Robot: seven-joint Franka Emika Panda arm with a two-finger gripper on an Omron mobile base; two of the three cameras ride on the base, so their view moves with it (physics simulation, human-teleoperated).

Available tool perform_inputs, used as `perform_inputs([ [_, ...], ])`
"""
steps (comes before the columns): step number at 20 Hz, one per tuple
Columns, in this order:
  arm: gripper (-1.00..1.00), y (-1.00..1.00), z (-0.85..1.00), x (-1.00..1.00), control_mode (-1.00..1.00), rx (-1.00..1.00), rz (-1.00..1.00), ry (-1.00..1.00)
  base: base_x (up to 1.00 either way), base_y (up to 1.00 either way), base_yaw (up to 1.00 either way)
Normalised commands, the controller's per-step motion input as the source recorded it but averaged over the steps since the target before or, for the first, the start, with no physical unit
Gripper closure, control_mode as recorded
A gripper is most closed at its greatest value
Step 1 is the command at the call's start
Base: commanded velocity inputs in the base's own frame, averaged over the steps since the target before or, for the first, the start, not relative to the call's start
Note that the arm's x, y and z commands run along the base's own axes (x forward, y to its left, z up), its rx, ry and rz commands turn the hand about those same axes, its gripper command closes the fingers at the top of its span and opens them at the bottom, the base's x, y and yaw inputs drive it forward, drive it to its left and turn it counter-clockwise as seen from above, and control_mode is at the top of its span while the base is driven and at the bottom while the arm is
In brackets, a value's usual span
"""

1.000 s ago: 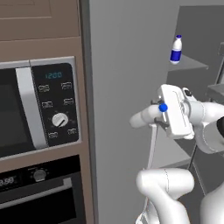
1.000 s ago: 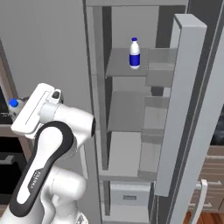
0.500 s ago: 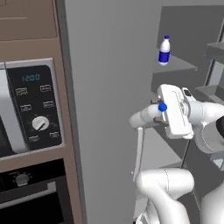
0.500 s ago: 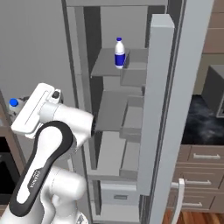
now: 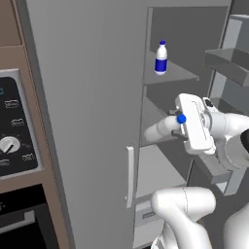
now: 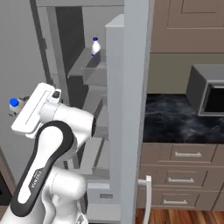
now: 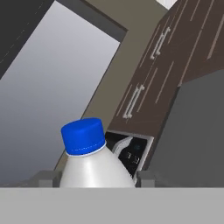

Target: Take the bottled waters from the counter and place them in the freezer to freeze. Close the freezer door after placing the bottles.

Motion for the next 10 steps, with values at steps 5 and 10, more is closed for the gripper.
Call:
perform_inputs([
  [5,1.0,0.0,0.0,0.0,1.0,0.0,0.0,0.0,-0.06,-0.39,-0.03],
  [10,1.0,0.0,0.0,0.0,1.0,0.0,0.0,0.0,-0.02,-0.04,0.0],
])
